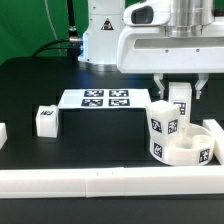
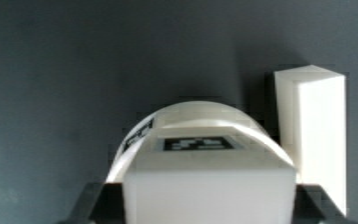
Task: Assemble stool
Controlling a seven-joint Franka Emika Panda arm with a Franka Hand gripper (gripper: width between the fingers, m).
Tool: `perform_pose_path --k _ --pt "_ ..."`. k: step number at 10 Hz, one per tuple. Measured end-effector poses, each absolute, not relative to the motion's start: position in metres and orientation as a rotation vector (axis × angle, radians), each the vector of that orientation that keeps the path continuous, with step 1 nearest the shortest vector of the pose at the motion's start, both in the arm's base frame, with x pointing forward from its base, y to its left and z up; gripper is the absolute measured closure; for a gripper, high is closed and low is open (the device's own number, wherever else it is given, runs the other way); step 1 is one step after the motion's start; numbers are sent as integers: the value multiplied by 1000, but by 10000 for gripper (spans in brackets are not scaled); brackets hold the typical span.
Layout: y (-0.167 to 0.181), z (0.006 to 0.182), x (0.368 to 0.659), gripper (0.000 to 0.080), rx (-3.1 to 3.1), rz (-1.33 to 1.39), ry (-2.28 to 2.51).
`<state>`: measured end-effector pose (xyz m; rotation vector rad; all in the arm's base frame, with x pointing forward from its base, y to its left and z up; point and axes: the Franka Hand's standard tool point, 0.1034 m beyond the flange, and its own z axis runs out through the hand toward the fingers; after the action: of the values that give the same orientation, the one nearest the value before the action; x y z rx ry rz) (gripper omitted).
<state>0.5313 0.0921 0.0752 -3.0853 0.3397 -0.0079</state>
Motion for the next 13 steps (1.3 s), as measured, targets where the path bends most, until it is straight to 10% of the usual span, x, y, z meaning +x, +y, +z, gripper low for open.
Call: perform_pose_path --k 13 --pt "101 76 535 462 -2312 20 1871"
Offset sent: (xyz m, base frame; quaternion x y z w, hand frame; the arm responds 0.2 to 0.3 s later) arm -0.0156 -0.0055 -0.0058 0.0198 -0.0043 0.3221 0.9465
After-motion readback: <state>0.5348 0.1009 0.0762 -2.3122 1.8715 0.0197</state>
